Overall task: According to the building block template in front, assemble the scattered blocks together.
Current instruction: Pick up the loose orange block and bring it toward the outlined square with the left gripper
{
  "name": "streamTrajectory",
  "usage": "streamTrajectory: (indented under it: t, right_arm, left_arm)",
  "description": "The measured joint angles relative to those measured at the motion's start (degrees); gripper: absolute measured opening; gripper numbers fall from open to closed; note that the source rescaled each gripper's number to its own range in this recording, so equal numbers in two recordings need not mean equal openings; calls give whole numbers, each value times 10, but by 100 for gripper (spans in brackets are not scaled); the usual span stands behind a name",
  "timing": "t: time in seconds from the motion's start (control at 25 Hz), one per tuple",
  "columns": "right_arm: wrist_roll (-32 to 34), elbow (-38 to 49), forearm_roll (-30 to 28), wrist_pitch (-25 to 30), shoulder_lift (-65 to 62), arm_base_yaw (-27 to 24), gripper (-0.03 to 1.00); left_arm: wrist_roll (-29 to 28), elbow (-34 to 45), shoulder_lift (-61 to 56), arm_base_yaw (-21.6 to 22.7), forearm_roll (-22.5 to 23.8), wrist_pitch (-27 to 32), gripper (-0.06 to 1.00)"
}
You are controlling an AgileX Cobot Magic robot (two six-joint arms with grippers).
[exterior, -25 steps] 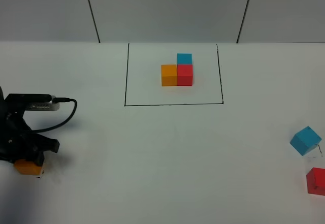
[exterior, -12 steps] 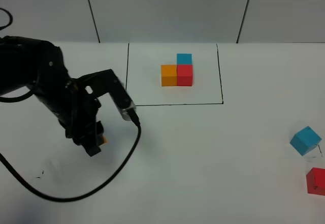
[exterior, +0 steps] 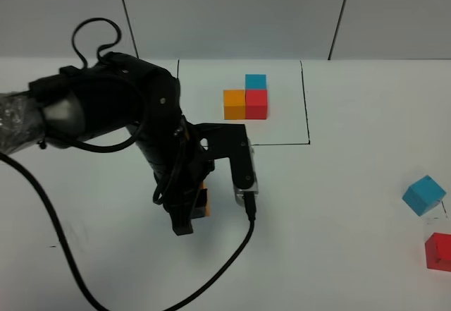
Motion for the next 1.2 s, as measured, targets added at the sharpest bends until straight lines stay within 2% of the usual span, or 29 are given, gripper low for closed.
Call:
streamTrajectory:
  t: [0.16,0.48,0.76,1.2]
  right_arm:
    - [0,0,0,0,0,0,9]
    - [0,0,0,0,0,0,9]
    - [0,0,0,0,0,0,9]
    - [0,0,0,0,0,0,9]
  left_arm:
    - [0,-34,45,-18,1,12,3]
    - [1,-40,103,-38,39,17,3]
    - [2,-41,113,-39,39,-30,3]
    - [17,-45,139,-39,40,-49,3]
